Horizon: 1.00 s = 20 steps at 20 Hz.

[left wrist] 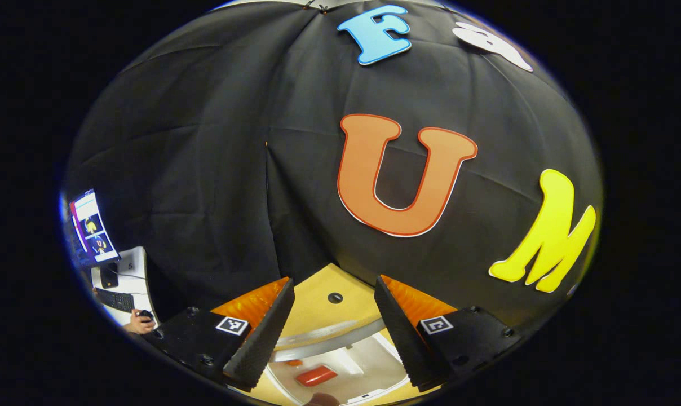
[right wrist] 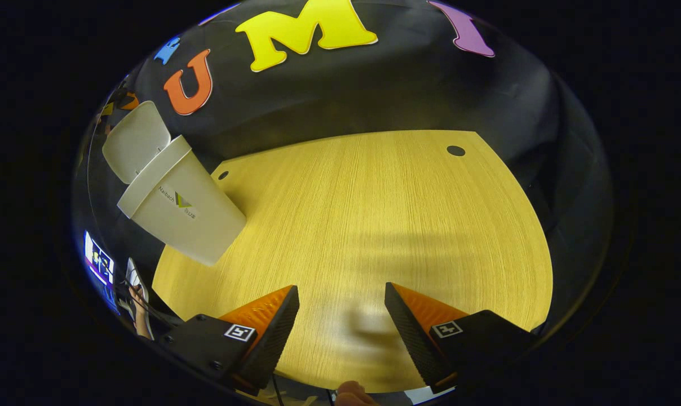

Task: Press the lid of the desktop garbage bin to open it, pick up the crumpled paper on the desktop and throw it into the bin, then pick up the pop can on the desktop and drop it into the bin, and finally close the garbage bin lid.

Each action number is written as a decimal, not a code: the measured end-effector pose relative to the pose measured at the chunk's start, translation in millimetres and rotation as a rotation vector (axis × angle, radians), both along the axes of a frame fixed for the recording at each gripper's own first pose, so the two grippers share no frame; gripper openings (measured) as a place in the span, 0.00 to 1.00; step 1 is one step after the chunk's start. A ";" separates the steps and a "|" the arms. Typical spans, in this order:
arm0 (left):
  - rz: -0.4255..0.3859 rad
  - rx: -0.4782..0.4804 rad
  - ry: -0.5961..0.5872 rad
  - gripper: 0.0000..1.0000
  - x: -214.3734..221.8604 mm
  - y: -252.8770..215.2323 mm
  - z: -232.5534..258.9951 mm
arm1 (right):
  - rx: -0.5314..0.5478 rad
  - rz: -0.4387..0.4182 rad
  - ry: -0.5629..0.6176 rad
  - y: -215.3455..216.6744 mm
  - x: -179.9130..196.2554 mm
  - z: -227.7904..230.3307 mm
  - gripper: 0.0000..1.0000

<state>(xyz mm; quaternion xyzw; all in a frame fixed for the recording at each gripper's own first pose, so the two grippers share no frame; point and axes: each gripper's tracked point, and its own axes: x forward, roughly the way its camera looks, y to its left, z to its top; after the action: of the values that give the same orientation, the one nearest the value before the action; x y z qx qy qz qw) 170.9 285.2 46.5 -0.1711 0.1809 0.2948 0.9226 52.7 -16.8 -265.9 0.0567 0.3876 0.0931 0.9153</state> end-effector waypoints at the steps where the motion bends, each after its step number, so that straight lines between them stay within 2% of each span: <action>1: 0.000 -0.014 0.001 0.94 -2.1 -7.2 -4.8 | -0.003 0.002 -0.007 -1.2 -1.3 0.4 0.97; 3: -0.005 -0.032 0.010 0.95 -7.7 -28.0 -15.7 | -0.012 0.012 -0.017 -3.3 -3.2 1.2 0.97; 5: -0.020 -0.009 0.018 0.95 -14.3 -47.6 -28.1 | -0.018 0.023 -0.020 -5.8 -5.3 1.1 0.97; 9: -0.036 -0.054 0.055 0.94 -25.2 -97.4 -66.8 | -0.029 0.042 -0.026 -15.2 -4.4 -3.7 0.97; 14: -0.025 -0.036 0.146 0.95 -42.0 -125.0 -119.8 | -0.030 0.068 -0.018 -28.0 -3.7 -11.2 0.97; 18: -0.007 0.016 0.153 0.95 -42.2 -125.7 -130.1 | -0.043 0.111 -0.022 -38.1 0.4 -16.4 0.97; 20: 0.012 -0.005 0.178 0.95 -45.5 -128.8 -139.3 | -0.042 0.124 -0.013 -42.9 5.0 -21.3 0.98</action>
<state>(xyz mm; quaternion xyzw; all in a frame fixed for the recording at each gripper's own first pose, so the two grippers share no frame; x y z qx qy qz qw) 125.4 156.4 -92.7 -0.1474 0.2619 0.3141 0.9006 57.7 -59.8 -287.2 0.0130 0.3865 0.1420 0.9112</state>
